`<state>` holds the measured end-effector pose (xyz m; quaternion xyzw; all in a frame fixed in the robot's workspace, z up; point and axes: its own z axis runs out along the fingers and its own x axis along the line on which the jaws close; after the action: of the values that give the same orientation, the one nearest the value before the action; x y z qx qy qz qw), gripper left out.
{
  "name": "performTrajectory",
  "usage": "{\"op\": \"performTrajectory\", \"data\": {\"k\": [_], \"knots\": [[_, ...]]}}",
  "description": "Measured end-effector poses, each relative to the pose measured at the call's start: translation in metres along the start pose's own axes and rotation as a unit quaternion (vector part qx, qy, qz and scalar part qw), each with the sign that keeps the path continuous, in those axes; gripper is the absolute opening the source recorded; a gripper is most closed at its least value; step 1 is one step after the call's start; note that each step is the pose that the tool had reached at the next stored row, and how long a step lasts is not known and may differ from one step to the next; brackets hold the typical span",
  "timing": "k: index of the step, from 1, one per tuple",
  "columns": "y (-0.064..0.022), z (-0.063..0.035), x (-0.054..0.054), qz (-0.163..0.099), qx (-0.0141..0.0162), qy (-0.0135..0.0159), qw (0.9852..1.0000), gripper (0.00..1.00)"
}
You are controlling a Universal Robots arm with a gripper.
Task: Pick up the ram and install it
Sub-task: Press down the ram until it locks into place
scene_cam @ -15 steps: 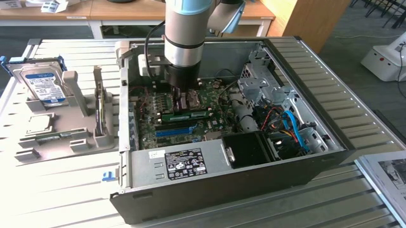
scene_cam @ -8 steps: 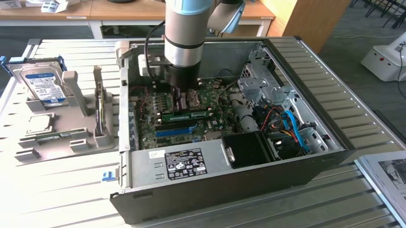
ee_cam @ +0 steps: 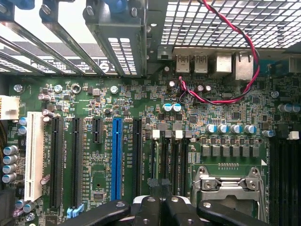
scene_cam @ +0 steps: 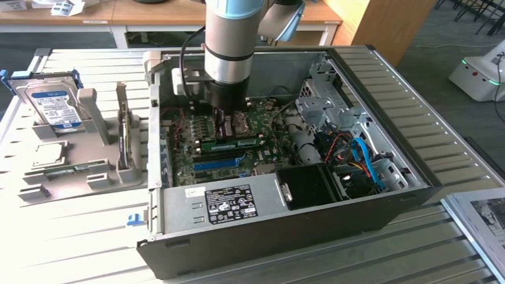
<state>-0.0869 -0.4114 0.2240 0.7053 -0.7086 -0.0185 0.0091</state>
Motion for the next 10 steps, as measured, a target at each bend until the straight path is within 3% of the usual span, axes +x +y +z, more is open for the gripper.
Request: {"op": "performTrajectory", "data": {"k": [10], "knots": [[-0.0001, 0.0011, 0.0000, 0.000, 0.0000, -0.0001, 1.0000, 0.10]]}}
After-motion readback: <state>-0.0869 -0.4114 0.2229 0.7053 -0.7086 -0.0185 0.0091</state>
